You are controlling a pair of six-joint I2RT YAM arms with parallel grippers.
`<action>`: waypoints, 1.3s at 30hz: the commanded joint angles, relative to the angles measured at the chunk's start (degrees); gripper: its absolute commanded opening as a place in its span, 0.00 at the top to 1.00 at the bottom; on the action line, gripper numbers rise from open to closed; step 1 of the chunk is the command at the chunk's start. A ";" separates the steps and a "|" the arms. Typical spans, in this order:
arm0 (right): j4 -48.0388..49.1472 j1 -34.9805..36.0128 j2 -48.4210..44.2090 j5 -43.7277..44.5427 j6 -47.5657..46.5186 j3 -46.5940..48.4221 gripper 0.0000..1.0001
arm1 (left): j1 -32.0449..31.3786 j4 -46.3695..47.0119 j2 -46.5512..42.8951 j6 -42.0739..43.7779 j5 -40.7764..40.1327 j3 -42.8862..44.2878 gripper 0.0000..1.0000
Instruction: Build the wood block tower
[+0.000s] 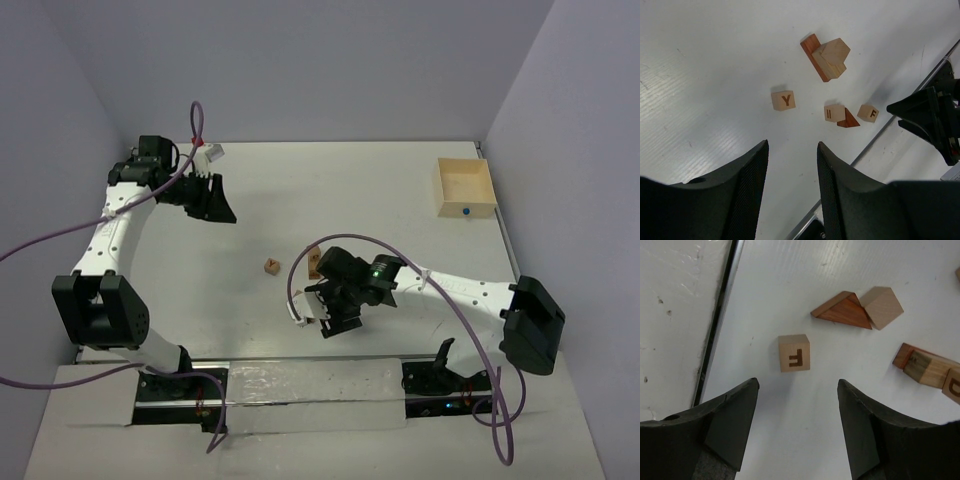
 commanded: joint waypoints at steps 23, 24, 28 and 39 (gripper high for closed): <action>5.09 -1.18 13.79 -3.73 -5.89 0.77 0.33 | 0.18 1.16 -5.63 0.86 0.06 -1.51 0.49; 5.37 -1.43 14.28 -3.47 -5.94 0.93 0.34 | 0.15 1.19 -5.68 0.84 0.06 -1.59 0.49; 5.48 -3.09 15.32 -3.04 -5.75 1.70 0.47 | 0.19 1.30 -5.83 0.92 -0.04 -1.94 0.49; 2.62 -8.03 9.61 -2.21 -1.85 6.11 0.88 | 0.24 2.87 -5.15 0.51 0.72 -2.32 0.50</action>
